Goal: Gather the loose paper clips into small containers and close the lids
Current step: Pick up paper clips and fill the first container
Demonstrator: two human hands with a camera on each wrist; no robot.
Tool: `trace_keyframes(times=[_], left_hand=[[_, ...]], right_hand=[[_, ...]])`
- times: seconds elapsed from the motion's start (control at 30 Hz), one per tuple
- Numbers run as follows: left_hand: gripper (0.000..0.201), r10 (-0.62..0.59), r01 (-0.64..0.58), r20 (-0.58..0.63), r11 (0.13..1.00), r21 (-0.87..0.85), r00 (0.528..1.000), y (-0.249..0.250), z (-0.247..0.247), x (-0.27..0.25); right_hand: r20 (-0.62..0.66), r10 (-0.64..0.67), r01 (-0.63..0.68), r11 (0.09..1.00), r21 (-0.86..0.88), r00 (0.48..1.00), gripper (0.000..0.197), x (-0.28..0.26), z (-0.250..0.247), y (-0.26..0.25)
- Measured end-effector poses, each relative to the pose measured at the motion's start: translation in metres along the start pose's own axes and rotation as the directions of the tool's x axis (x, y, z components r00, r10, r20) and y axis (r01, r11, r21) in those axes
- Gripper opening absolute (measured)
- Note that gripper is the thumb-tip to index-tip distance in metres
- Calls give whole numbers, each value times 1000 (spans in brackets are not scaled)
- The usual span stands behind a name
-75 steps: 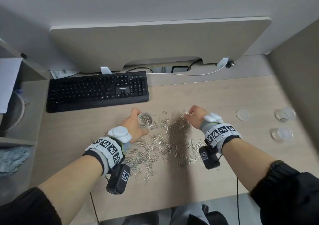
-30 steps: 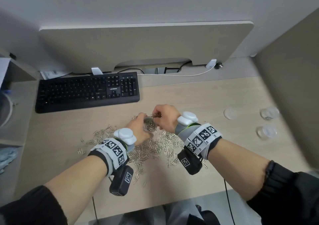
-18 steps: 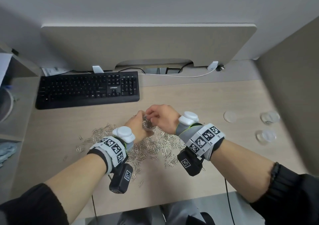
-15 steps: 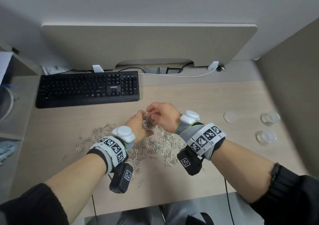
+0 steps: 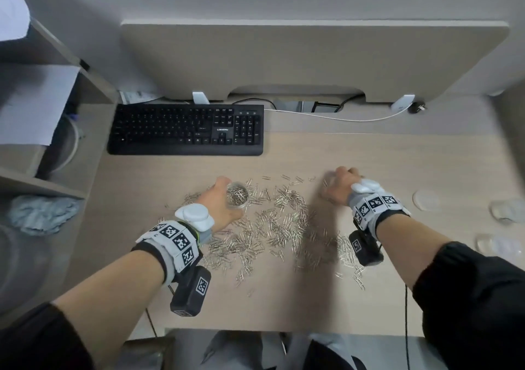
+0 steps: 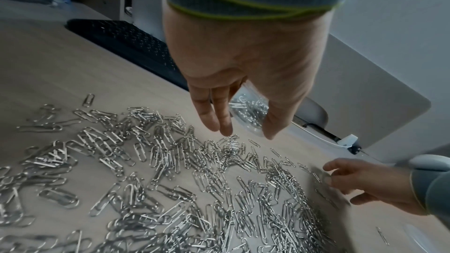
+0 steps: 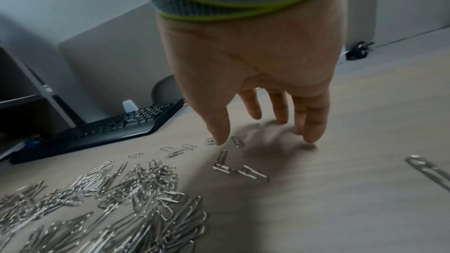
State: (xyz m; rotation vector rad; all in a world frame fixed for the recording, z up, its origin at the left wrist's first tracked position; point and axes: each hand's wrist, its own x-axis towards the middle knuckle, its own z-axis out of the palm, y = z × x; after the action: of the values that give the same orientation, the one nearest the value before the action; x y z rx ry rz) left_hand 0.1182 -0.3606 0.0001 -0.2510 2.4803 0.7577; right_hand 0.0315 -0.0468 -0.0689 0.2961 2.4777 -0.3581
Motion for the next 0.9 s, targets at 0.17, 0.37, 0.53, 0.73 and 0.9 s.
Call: trace_keyframes(times=[0.17,0.37,0.53,0.73,0.9], left_hand=[[65,-9,9,-10,1000,0,1000,-5,4,-2],[57,39,-38,36,999,-23,999,-2,4,-1],[62,66,-62,69,997,-52,995,-6,1,2],[64,129,-134,108,990,40,986,-10,0,3],[63,151,-173,173,977,123,973,-13,5,3]], right_hand=[[10,-148,148,988,-34,989,55,1,17,-39],[117,-292,303,949,-88,949,32,-26,50,-69],[-37,-186,188,979,72,982,17,-31,42,-32],[-130,294,-292,956,37,947,27,-25,12,67],[-111,249,-258,963,-72,962,26,-43,29,68]])
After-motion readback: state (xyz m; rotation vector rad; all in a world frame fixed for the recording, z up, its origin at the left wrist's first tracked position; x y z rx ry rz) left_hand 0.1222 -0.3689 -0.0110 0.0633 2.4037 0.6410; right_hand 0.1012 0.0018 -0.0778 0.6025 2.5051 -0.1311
